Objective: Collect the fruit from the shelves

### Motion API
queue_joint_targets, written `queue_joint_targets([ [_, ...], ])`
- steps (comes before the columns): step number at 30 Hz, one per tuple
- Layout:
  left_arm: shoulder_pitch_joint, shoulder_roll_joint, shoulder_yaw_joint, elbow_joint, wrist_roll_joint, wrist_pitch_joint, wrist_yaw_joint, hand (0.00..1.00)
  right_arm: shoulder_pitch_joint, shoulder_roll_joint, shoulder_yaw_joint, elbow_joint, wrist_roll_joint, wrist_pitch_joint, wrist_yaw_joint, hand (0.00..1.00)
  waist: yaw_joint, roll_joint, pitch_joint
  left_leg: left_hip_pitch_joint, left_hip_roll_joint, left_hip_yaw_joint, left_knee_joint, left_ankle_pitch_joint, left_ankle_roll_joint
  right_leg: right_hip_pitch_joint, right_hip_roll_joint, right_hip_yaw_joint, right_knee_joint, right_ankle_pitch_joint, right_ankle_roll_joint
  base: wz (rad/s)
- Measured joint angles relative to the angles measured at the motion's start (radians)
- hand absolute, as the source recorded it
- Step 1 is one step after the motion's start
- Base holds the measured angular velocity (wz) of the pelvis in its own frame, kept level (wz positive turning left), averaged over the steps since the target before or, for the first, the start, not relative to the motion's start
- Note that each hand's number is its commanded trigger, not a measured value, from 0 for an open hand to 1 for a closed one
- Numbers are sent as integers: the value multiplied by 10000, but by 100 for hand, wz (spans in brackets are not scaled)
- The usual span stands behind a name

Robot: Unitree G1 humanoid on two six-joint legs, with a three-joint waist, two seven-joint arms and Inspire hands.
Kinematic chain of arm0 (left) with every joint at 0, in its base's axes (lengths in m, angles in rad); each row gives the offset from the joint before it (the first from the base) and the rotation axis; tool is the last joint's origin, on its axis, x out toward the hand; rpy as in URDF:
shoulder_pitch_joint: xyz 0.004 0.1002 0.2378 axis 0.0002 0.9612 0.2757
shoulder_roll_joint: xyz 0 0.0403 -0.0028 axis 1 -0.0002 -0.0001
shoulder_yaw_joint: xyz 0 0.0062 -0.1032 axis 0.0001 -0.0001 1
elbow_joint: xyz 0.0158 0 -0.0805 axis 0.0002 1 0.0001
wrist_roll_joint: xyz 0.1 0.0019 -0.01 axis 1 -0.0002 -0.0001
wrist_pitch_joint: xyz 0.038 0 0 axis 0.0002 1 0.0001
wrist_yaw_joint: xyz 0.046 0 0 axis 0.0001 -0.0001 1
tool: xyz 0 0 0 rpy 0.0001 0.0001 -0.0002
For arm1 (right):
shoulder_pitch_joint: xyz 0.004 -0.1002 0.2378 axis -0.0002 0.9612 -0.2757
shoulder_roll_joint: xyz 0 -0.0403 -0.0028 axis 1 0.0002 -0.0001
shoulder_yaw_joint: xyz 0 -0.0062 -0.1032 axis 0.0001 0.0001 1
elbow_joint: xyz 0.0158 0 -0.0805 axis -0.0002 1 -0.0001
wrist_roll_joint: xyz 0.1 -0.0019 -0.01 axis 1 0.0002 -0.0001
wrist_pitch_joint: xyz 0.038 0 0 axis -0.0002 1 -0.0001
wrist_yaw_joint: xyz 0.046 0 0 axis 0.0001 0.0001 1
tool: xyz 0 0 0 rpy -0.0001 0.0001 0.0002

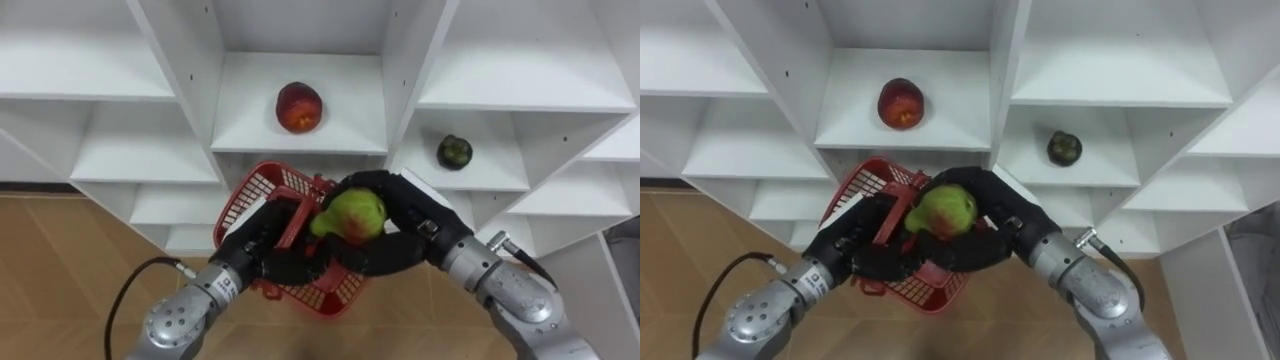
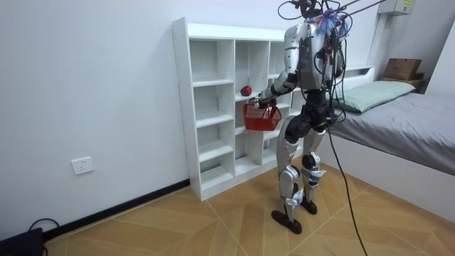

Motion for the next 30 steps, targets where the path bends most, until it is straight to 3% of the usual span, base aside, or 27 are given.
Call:
queue_joint_targets([
  [23, 537, 39, -75, -97, 335, 0, -11, 100, 542, -39, 90, 98, 419, 83, -70, 100, -7, -33, -35, -113, 18, -37, 195, 8, 13, 2, -17, -101, 25, 1, -20, 0],
  [30, 652, 126, -72, -96, 337, -1, 4, 100, 558, -227, 83, 94, 414, 214, -150, 100, 13, -26, -52, -100, 19, -33, 156, 9, 12, -8, -4, -82, 22, 5, -25, 0],
])
